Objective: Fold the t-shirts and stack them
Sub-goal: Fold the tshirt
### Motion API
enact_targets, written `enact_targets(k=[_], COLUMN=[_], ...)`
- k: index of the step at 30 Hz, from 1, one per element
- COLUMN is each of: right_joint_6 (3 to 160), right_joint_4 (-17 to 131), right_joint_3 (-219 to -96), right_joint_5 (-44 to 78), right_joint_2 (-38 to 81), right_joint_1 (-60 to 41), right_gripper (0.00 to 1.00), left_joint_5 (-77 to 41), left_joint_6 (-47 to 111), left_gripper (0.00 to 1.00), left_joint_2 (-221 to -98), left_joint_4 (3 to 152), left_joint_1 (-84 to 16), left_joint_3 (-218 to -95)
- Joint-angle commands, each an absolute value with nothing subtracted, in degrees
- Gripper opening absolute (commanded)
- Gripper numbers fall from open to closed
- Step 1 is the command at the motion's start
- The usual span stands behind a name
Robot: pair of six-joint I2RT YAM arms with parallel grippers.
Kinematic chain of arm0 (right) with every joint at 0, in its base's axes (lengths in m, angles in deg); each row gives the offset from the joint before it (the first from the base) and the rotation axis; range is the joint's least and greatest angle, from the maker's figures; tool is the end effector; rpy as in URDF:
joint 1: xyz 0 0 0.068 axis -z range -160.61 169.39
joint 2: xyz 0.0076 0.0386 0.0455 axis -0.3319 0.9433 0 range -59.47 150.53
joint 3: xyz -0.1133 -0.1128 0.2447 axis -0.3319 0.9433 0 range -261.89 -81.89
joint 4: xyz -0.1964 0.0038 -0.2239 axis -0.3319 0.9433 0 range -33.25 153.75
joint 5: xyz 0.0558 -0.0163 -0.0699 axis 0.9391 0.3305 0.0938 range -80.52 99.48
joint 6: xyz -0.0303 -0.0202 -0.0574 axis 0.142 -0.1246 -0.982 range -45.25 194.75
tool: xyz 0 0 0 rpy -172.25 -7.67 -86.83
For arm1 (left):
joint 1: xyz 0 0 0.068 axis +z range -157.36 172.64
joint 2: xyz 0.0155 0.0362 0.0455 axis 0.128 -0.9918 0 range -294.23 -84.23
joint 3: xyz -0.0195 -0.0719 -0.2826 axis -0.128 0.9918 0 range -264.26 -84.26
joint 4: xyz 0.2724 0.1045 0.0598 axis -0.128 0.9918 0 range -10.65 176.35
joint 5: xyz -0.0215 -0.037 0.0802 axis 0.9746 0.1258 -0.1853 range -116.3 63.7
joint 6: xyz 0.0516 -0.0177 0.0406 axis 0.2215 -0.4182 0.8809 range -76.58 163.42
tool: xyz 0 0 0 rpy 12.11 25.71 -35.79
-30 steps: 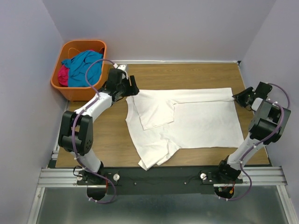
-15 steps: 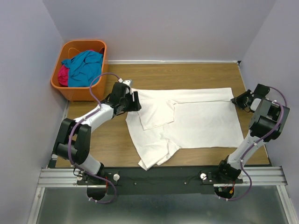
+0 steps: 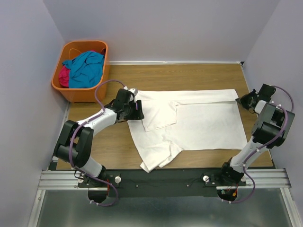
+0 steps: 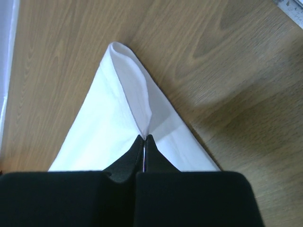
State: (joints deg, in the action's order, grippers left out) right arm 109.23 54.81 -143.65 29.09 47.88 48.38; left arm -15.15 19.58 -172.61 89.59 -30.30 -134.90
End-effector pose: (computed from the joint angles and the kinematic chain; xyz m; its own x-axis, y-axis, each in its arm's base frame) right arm 0.3908 -0.1957 0.1375 -0.3595 0.8089 -0.4653 0.5431 0.5868 0.6006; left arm 0.3257 -0.1494 0.1765 -0.8285 -0.0798 -0.5543 0.1826 0.8973 -0.4020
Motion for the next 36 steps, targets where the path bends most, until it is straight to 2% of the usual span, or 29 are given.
enact_targets(k=[1, 9, 13, 24, 30, 36], right_joint_6=[109.7, 109.5, 109.6, 109.7, 109.7, 109.7], right_joint_4=[55.2, 55.4, 55.3, 55.3, 55.3, 55.4], right_joint_3=[-142.0, -142.3, -142.6, -143.6, -143.8, -144.0], right_joint_5=[26.5, 27.1, 27.2, 27.5, 27.3, 27.5], right_joint_2=[44.6, 46.5, 47.8, 49.1, 49.3, 49.0], right_joint_1=[49.0, 48.9, 49.0, 49.0, 48.9, 49.0], right_gripper=[0.0, 0.0, 0.0, 0.01, 0.0, 0.01], left_joint_5=[-12.3, -9.5, -8.5, -7.4, -7.0, -7.5], left_joint_6=[19.3, 17.8, 17.2, 15.6, 14.9, 14.2], left_gripper=[0.66, 0.59, 0.51, 0.42, 0.31, 0.11], left_joint_2=[-171.3, -173.8, -176.0, -180.0, -180.0, -177.8], left_joint_4=[91.1, 89.3, 88.3, 86.8, 86.4, 87.0], left_joint_1=[-30.7, -31.8, -32.8, -34.5, -35.5, -35.7], left_joint_3=[-133.5, -133.0, -133.0, -133.0, -133.0, -133.1])
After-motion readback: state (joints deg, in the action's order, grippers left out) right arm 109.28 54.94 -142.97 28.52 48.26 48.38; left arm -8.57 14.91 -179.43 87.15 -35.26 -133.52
